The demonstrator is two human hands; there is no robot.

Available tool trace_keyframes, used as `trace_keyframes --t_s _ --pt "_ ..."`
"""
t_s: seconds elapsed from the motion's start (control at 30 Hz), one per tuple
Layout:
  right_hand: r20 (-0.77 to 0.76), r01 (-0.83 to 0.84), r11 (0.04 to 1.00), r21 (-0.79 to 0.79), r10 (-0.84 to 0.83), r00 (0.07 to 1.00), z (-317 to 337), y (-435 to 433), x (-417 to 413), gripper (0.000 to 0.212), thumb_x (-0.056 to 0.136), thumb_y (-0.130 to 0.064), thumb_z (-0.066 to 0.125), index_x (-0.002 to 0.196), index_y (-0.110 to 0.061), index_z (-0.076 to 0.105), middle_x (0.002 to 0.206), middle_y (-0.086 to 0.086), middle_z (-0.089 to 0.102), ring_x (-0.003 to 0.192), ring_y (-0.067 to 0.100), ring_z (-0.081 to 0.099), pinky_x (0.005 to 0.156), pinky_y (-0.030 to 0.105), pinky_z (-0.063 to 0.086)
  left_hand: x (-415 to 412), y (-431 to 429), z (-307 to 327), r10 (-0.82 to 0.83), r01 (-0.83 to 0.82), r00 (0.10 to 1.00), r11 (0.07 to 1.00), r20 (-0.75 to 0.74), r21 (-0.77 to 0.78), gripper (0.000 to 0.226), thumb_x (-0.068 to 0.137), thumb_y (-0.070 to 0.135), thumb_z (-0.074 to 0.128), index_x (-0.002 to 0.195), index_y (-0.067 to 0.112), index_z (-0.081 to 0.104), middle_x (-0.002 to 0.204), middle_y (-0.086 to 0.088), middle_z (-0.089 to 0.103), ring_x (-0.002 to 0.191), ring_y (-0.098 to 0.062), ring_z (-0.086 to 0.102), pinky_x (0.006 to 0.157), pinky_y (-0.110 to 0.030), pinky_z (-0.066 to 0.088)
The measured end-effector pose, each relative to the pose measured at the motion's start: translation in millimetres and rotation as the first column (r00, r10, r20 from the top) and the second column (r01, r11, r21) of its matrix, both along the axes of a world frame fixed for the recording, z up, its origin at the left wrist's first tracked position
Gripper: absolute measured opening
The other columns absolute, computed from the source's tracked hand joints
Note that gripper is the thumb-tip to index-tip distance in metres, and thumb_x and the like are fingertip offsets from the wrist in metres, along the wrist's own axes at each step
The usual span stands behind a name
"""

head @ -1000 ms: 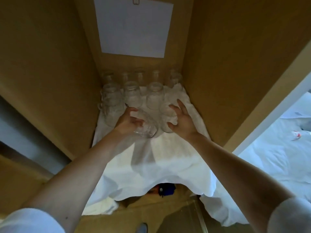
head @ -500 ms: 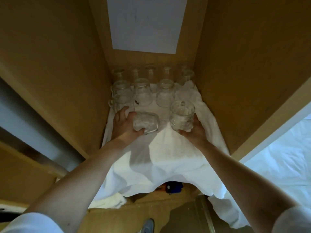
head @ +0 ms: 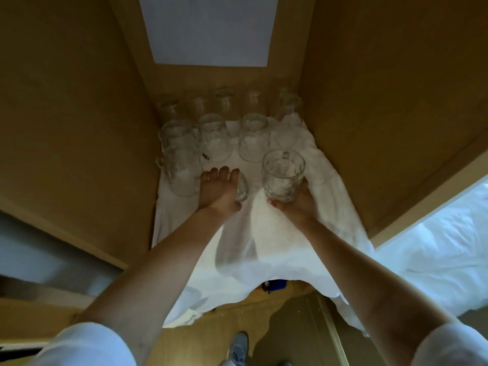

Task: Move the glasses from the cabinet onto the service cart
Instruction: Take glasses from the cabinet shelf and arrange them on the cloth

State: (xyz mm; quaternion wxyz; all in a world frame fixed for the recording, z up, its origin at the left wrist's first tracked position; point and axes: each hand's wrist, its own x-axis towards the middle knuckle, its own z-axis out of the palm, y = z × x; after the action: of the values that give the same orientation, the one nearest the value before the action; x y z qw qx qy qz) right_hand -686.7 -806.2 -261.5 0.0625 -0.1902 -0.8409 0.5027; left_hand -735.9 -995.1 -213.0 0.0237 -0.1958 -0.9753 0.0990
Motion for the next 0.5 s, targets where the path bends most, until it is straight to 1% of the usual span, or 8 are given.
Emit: trace_keyframes --t_s 0.1,0.17,0.27,0.33,0.37,0.4,0.47,0.5 --pt "0.024 0.038 0.999 0.011 -0.038 0.999 -2 -2 -1 0.09 0.066 -0.031 0.086 0.137 -0.014 0.034 0.12 0.003 0.054 0.108 0.021 0.056 0.081 0.024 0.041 -5 2 -5 -0.007 0.007 1.0 1.0 -0.02 0.001 0.081 0.07 0.049 0.069 0.134 0.017 0.031 0.132 -0.009 0.04 0.118 -0.03 0.041 0.099 -0.043 0.031" --pt "0.024 0.058 0.998 0.008 -0.058 0.998 -2 -3 -2 0.09 0.063 -0.034 0.087 0.134 -0.014 0.035 0.116 0.002 0.054 0.103 0.02 0.057 0.08 0.025 0.042 -10 6 -3 0.01 -0.01 1.0 1.0 0.01 -0.005 0.08 0.068 0.049 0.071 0.129 0.015 0.032 0.128 -0.009 0.042 0.116 -0.03 0.042 0.098 -0.044 0.033" --pt "0.023 0.053 0.999 -0.009 -0.053 0.998 -3 -1 0 0.087 0.064 -0.033 0.087 0.132 -0.011 0.037 0.111 0.002 0.053 0.098 0.019 0.056 0.08 0.026 0.043 -10 13 1 0.034 -0.034 0.999 0.999 0.038 -0.016 0.08 0.066 0.048 0.075 0.125 0.015 0.031 0.125 -0.008 0.047 0.114 -0.03 0.046 0.097 -0.046 0.035" --pt "0.006 0.031 1.0 0.004 -0.031 1.0 -1 1 1 0.085 0.066 -0.033 0.086 0.132 -0.011 0.037 0.11 0.002 0.052 0.094 0.017 0.054 0.079 0.026 0.043 -11 10 3 0.031 -0.032 0.999 0.999 0.033 0.042 0.08 0.065 0.047 0.076 0.126 0.016 0.032 0.123 -0.006 0.051 0.112 -0.028 0.049 0.095 -0.044 0.036" --pt "0.0 0.009 1.0 0.006 -0.009 1.0 1 4 1 0.084 0.067 -0.033 0.085 0.132 -0.011 0.037 0.108 0.001 0.052 0.093 0.017 0.054 0.079 0.026 0.042 -13 5 4 0.039 -0.045 0.998 0.99 0.044 0.137 0.083 0.065 0.047 0.076 0.129 0.018 0.031 0.124 -0.005 0.052 0.112 -0.028 0.05 0.095 -0.042 0.037" --pt "-0.003 -0.014 1.0 0.001 0.014 1.0 2 8 0 0.083 0.066 -0.033 0.086 0.131 -0.011 0.037 0.107 0.0 0.052 0.093 0.017 0.055 0.078 0.026 0.042 -13 0 6 0.064 -0.085 0.994 0.957 0.083 0.278 0.09 0.065 0.048 0.077 0.135 0.021 0.028 0.129 -0.005 0.051 0.116 -0.027 0.049 0.097 -0.04 0.038" --pt "-0.025 -0.047 0.999 0.008 0.048 0.999 2 16 -4 0.085 0.062 -0.029 0.088 0.128 -0.008 0.038 0.111 0.003 0.056 0.099 0.02 0.058 0.079 0.023 0.043 -12 -10 11 0.102 -0.189 0.978 0.811 0.183 0.553 0.108 0.065 0.048 0.08 0.147 0.027 0.014 0.145 -0.003 0.038 0.13 -0.025 0.04 0.107 -0.038 0.035" --pt "-0.05 -0.056 0.998 0.021 0.057 0.997 1 21 -6 0.087 0.059 -0.027 0.09 0.126 -0.007 0.037 0.115 0.006 0.058 0.103 0.022 0.059 0.08 0.022 0.044 -9 -10 12 0.119 -0.221 0.972 0.747 0.202 0.627 0.114 0.064 0.049 0.081 0.15 0.027 0.008 0.15 -0.003 0.029 0.135 -0.024 0.033 0.111 -0.036 0.032"
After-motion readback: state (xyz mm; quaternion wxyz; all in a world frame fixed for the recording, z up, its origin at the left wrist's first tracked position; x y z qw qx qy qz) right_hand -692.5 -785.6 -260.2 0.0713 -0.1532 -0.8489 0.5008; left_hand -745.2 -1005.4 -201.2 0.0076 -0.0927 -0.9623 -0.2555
